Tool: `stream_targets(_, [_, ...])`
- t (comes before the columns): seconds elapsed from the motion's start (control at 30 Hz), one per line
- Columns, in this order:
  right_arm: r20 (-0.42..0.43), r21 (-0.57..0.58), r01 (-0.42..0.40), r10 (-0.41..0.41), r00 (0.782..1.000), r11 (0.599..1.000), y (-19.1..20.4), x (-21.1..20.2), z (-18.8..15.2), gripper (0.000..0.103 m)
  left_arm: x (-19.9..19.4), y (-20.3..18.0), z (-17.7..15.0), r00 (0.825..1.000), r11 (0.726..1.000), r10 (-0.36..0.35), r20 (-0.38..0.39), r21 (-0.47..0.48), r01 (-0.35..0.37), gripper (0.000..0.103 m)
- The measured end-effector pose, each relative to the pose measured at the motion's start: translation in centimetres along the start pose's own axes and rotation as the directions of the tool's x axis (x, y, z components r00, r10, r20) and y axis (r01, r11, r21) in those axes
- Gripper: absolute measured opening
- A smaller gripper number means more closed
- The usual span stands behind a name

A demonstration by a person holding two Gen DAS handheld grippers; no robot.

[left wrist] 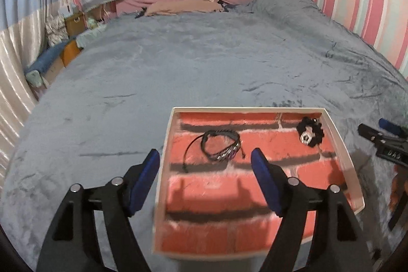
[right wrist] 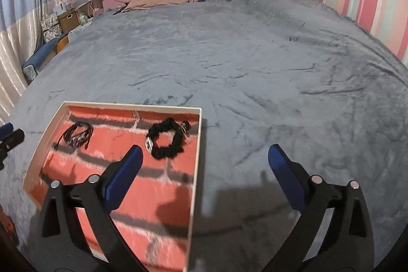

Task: Organize jewelry
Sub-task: 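Open both tools and lift them away from the tray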

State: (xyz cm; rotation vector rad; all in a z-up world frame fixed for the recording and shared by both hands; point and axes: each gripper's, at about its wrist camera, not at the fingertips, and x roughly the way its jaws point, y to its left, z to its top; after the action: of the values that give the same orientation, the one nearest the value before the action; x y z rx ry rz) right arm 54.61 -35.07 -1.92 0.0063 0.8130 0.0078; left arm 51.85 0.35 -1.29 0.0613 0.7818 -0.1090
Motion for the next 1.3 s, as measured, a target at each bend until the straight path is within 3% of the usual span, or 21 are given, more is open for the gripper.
stream_targets(0.13, [0.028, -0.026, 0.015, -0.014, 1.0, 1.0, -0.7, -3.4, -1.6, 0.099, -3.3, 0.4, -1.8, 0.999, 1.0, 0.009, 0.034, -0.014, -0.008, 0.085])
stream_targets(0.33, [0.064, -0.062, 0.041, -0.037, 0.997, 0.997, -1.5, -8.1, -4.4, 0.099, -7.7, 1.4, -5.1, 0.998, 1.0, 0.005, 0.061, -0.027, -0.003, 0.085])
stream_targets(0.5, [0.099, -0.054, 0.025, -0.019, 0.995, 0.998, -1.7, -12.2, -6.7, 0.099, -11.3, 2.0, -7.4, 0.996, 0.999, 0.04, 0.074, 0.0, -0.04, 0.085])
stream_targets(0.83, [0.136, -0.036, -0.011, 0.015, 0.991, 0.999, -2.0, -19.3, -13.1, 0.099, -18.5, 2.3, -13.5, 0.995, 0.999, 0.046, 0.093, 0.014, -0.047, 0.085])
stream_targets(1.3, [0.175, -0.018, 0.032, -0.028, 0.984, 0.999, 0.1, -24.7, -24.1, 0.099, -23.0, 2.0, -24.7, 0.996, 0.999, -0.009, 0.09, -0.044, 0.013, 0.085])
